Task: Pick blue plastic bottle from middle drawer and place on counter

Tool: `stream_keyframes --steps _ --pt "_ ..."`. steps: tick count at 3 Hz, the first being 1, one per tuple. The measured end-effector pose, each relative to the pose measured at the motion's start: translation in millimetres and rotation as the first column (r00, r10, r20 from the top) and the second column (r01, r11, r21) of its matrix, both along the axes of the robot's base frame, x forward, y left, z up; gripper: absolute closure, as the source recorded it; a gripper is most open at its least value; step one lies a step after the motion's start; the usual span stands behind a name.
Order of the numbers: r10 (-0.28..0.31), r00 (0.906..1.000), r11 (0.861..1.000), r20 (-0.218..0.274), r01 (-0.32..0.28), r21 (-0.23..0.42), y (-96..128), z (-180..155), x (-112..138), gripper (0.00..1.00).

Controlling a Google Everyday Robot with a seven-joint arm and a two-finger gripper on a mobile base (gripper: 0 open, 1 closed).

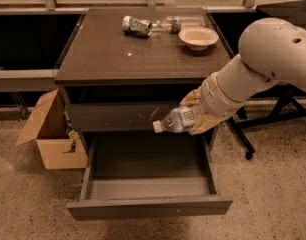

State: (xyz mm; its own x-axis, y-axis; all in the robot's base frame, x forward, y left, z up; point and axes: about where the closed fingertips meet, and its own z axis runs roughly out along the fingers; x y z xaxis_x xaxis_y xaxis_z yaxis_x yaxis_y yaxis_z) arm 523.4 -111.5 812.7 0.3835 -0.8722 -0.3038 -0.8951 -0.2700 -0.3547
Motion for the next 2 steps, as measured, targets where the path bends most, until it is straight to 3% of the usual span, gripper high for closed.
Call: stream_keyframes --steps 1,2 --pt "0.000 1.0000 1.000 0.000 0.000 0.000 0.0 0.2 0.1 1.00" --pt "0.031 0.9982 0.999 0.051 -0.032 0.015 6.4 23.9 17.2 1.00"
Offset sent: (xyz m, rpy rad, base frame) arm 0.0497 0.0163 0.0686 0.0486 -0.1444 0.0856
